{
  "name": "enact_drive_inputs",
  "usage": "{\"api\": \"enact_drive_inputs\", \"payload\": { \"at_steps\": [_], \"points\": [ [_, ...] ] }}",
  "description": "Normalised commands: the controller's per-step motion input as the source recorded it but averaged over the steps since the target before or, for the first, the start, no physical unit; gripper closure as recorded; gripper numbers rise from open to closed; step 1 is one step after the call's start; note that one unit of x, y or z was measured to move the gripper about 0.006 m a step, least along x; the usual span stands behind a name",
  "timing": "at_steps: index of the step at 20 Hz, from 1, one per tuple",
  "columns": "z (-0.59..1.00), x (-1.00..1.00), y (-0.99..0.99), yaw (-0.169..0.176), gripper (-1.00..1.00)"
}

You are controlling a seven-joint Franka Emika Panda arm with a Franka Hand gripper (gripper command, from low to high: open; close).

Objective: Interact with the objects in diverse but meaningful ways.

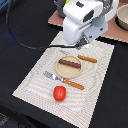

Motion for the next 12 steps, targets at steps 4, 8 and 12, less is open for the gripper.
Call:
{"api": "enact_drive_inputs", "payload": {
  "at_steps": [4,8,12],
  "points": [
    [-0.47,-0.5,-0.1,0.114,-1.0],
    [-0.43,-0.45,-0.15,0.121,-1.0],
    [-0.32,-0.27,-0.34,0.164,-1.0]
  ]
}}
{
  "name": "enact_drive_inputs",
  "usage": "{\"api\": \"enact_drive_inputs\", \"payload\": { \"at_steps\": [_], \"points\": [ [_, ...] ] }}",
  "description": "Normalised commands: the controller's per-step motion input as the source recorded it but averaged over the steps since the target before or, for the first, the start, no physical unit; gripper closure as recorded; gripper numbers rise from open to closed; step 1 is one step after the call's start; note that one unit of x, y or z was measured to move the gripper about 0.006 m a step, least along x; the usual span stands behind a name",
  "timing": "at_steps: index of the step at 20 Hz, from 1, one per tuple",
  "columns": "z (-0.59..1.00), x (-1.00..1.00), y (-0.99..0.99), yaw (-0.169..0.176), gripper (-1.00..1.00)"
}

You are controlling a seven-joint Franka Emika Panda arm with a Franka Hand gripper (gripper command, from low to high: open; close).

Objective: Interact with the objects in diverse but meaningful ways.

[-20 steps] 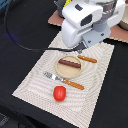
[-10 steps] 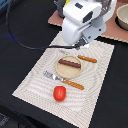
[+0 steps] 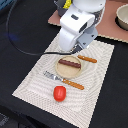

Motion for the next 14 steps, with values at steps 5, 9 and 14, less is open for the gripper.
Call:
{"api": "enact_drive_inputs", "payload": {
  "at_steps": [5,9,14],
  "points": [
    [-0.15,-0.11,-0.33,0.102,-1.0],
    [-0.1,0.02,-0.32,0.029,-1.0],
    [-0.2,0.0,-0.09,0.008,-1.0]
  ]
}}
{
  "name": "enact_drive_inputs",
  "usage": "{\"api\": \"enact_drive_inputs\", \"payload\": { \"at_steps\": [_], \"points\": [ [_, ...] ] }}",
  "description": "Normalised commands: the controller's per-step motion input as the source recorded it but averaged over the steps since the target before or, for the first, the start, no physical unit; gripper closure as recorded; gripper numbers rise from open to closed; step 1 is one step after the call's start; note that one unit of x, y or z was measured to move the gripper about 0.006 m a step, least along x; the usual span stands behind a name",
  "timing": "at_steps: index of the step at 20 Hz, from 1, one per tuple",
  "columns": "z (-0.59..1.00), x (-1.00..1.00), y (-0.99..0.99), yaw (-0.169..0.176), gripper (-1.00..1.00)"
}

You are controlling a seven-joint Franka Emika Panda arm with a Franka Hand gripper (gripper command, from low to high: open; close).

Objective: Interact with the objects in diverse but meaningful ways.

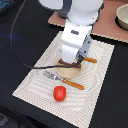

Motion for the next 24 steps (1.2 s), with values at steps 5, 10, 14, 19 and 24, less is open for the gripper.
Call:
{"api": "enact_drive_inputs", "payload": {
  "at_steps": [5,10,14,19,24],
  "points": [
    [-0.32,-0.03,0.0,0.005,-1.0],
    [-0.36,-0.13,0.0,0.013,-1.0],
    [-0.35,-0.15,0.0,0.014,-1.0],
    [-0.29,-0.22,0.0,0.02,-1.0],
    [-0.16,-0.27,0.0,0.045,-1.0]
  ]
}}
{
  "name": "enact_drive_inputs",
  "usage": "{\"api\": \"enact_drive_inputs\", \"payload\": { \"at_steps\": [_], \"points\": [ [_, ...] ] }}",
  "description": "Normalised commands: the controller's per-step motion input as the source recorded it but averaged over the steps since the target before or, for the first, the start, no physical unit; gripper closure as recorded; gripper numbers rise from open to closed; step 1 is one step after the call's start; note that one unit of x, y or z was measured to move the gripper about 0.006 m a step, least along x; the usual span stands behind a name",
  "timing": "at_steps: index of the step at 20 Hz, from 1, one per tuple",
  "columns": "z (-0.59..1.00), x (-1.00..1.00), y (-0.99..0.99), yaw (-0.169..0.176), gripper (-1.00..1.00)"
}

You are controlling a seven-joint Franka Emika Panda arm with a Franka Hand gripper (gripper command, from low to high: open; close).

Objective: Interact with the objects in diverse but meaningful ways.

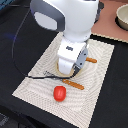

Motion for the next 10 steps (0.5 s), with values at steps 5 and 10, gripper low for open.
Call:
{"api": "enact_drive_inputs", "payload": {
  "at_steps": [5,10],
  "points": [
    [-0.15,-0.26,0.0,0.04,-1.0],
    [-0.15,-0.22,0.0,0.037,1.0]
  ]
}}
